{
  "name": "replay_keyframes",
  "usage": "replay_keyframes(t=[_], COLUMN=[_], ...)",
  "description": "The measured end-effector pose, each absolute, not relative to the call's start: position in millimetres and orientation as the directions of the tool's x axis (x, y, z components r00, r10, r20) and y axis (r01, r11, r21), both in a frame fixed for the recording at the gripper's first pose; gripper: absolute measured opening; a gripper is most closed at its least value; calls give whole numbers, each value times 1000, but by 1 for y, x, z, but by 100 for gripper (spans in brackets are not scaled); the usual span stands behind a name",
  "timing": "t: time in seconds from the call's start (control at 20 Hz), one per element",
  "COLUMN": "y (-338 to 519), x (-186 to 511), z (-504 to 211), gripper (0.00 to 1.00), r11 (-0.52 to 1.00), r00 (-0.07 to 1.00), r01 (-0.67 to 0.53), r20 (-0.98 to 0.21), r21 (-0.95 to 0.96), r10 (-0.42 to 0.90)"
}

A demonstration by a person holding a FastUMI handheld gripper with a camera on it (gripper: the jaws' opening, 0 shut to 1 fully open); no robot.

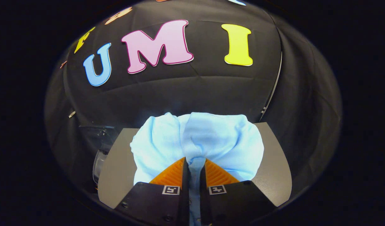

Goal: Put the clothes into the washing machine and then close the washing machine lid.

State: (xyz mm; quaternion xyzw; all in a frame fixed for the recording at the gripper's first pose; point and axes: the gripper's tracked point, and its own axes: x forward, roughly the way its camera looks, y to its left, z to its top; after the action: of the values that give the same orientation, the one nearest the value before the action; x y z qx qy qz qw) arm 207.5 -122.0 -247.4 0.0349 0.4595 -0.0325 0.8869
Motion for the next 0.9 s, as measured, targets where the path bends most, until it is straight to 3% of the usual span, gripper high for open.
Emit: replay_keyframes(t=[0.1,0.15,0.55,0.9], y=[-123,-123,-116,-76], x=[211,206,203,209], z=[-241,-247,-219,-70], gripper=[18,5,5,5], r11=[997,997,990,983], r00=[595,584,634,841], r01=[74,75,128,62], r20=[-802,-810,-772,-540], r21=[-16,-22,58,175], r10=[-57,-62,-37,43])
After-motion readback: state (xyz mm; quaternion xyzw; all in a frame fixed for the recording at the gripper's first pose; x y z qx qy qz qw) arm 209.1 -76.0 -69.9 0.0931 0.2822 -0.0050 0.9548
